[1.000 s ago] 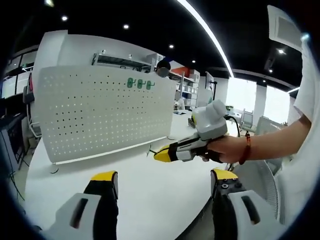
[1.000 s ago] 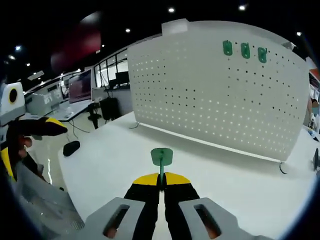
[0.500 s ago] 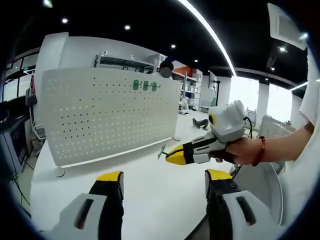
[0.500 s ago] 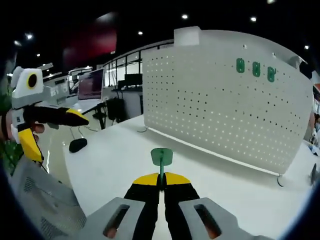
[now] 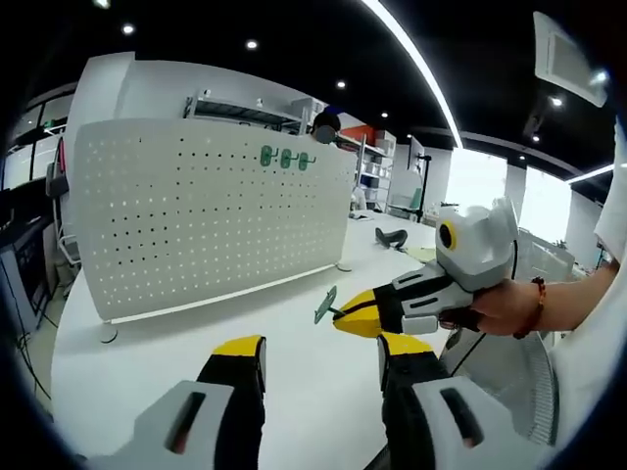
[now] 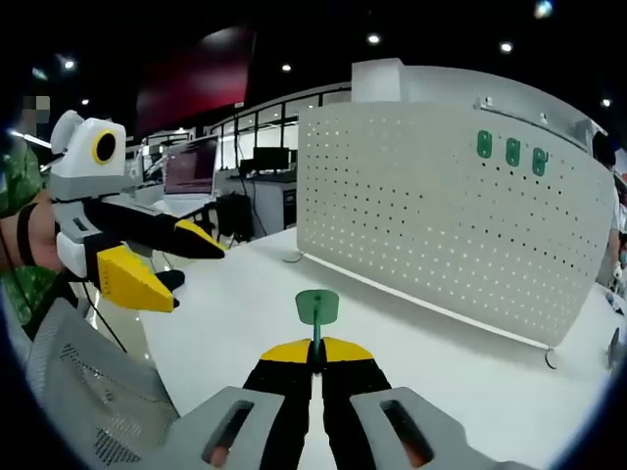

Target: Insert the hook assembly into the mounting plate slot until the hook locks in place.

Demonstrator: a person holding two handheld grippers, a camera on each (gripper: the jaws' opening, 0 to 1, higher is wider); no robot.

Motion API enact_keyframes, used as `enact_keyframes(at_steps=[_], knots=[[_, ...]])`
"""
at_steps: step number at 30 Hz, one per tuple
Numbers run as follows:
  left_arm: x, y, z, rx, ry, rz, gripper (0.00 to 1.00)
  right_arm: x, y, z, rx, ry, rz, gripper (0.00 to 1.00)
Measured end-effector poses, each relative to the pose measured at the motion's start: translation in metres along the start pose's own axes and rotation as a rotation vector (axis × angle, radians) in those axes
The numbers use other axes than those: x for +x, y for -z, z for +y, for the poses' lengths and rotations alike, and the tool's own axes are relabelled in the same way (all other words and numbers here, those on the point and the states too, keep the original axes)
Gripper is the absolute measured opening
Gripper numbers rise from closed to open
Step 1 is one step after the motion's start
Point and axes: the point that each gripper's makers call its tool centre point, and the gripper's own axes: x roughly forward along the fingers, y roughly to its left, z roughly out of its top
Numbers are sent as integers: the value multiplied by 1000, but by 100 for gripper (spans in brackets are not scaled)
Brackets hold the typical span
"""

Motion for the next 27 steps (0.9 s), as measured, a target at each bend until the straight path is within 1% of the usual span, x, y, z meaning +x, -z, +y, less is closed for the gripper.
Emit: enact_keyframes(at_steps=[2, 5, 6, 8, 9, 10, 15, 17, 19, 20, 22, 25, 26, 27], knots=[[3, -1, -1, 3, 9, -2, 40, 0, 0, 4, -27, -3, 8, 1], [9, 0, -4, 13, 18, 18, 35, 0, 0, 9, -29, -11, 2, 1], [10, 0, -4, 17, 16, 20, 33, 0, -1, 10, -20, -15, 1, 1], [12, -2, -4, 17, 13, 18, 26, 2, -2, 13, -34, -18, 4, 1], [13, -2, -5, -5, 21, 20, 23, 2, -2, 13, -36, -20, 5, 1], [15, -2, -5, -9, 26, 22, 21, 2, -3, 14, -38, -21, 4, 1], [21, -7, -3, -3, 24, 22, 20, 2, -8, 20, -83, -24, 5, 1], [23, -10, -5, 10, 33, 20, 18, 4, -10, 21, -82, -32, 1, 1], [24, -11, -2, 8, 22, 25, 15, 6, -11, 23, -88, -36, 6, 1], [25, -11, 0, -13, 11, 24, 14, 6, -11, 24, -93, -39, 6, 1], [26, -12, 2, -5, 10, 26, 14, 7, -12, 26, -104, -39, 9, 1], [26, -14, 5, 8, 5, 31, 13, 7, -12, 28, -150, -36, 19, 1], [26, -13, 4, 9, 9, 37, 13, 7, -12, 27, -191, -32, 30, 1], [26, -13, 4, 16, 11, 42, 13, 7, -12, 28, -200, -29, 38, 1]])
